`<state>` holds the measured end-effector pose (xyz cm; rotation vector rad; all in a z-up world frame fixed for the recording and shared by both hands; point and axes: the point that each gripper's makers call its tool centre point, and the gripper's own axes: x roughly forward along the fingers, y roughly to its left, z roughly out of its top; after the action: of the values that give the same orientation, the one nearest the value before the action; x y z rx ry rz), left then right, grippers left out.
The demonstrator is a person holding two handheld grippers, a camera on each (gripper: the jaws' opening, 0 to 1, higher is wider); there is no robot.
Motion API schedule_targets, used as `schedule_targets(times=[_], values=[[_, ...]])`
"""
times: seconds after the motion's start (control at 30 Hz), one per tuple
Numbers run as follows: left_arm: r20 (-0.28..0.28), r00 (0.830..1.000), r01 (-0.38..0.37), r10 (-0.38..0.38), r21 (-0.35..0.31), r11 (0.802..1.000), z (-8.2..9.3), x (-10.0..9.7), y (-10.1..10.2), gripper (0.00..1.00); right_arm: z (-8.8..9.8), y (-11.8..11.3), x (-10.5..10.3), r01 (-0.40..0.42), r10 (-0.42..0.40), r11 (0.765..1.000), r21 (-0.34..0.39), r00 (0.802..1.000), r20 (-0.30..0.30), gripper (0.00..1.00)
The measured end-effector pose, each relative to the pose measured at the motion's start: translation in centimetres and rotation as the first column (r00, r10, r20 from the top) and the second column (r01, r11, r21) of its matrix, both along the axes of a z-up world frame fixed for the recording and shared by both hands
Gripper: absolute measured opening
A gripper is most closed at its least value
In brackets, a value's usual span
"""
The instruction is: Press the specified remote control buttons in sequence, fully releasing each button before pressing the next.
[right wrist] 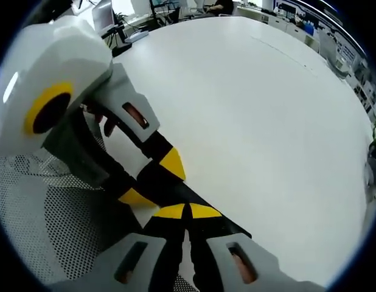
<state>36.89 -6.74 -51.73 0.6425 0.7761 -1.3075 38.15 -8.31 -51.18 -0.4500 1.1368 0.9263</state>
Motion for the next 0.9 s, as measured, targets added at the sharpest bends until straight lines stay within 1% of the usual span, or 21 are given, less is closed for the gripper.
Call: schedule_targets(times=[0.17, 0.37, 0.63, 0.7, 0.9], values=[[0.003, 1.000, 0.006, -0.006, -0.001, 1.000, 0.0, 0.0, 0.0, 0.25, 0.1, 0.6, -0.4, -0.012, 0.012, 1.000, 0.018, 1.000, -0.010, 0.00], [0.004, 1.000, 0.008, -0.008, 0.001, 1.000, -0.1, 0.1, 0.0, 0.25, 0.1, 1.0, -0.5, -0.029, 0.029, 0.999, 0.018, 1.000, 0.005, 0.00], [0.006, 1.000, 0.015, -0.015, 0.004, 1.000, -0.1, 0.1, -0.1, 0.25, 0.1, 1.0, -0.4, -0.018, 0.018, 1.000, 0.024, 1.000, -0.002, 0.00], [0.006, 1.000, 0.015, -0.015, 0.005, 1.000, -0.1, 0.1, -0.1, 0.25, 0.1, 1.0, -0.4, 0.005, -0.005, 1.000, 0.022, 1.000, -0.015, 0.00], [0.007, 1.000, 0.017, -0.017, 0.008, 1.000, -0.1, 0.1, -0.1, 0.25, 0.1, 0.9, -0.4, 0.009, -0.009, 1.000, 0.023, 1.000, -0.022, 0.00]])
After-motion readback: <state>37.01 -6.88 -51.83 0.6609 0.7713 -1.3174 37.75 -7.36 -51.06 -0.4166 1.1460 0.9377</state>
